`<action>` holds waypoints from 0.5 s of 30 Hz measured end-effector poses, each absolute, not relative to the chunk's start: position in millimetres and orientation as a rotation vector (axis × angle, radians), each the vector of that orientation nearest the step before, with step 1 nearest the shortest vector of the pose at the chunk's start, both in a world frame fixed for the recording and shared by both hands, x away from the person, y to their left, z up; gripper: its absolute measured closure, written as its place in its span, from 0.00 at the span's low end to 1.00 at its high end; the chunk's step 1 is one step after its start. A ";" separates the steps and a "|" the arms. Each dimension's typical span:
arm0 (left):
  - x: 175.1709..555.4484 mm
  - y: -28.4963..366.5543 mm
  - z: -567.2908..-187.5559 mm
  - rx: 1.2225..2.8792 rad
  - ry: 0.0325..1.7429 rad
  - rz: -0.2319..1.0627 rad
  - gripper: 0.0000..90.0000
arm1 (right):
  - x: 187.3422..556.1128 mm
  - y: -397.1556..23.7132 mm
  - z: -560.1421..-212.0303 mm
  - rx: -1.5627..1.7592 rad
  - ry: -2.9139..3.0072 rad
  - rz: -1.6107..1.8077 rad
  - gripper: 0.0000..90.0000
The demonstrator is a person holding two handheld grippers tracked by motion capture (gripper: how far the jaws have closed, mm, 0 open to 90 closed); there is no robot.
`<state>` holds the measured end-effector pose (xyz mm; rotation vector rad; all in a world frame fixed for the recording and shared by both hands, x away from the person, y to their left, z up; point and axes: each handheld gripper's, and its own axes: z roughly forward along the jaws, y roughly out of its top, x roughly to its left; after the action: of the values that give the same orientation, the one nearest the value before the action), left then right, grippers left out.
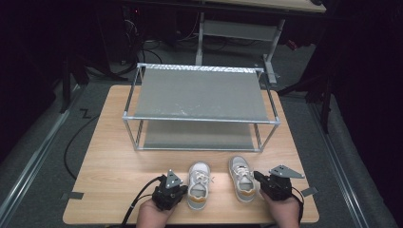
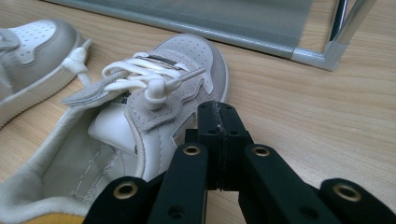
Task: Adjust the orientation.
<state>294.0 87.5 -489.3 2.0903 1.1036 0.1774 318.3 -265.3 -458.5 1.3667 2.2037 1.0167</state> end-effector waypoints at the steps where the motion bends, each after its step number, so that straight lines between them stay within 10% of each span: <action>1: 296.0 84.1 -489.3 2.090 1.101 0.175 1.00 | 318.4 -265.1 -458.8 1.367 2.205 1.019 1.00; 15: 316.7 33.2 -489.1 2.092 1.063 0.145 1.00 | 318.4 -263.4 -460.4 1.369 2.213 1.024 1.00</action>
<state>316.7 33.2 -489.1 2.0924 1.0634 0.1453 318.4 -263.4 -460.4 1.3695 2.2125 1.0237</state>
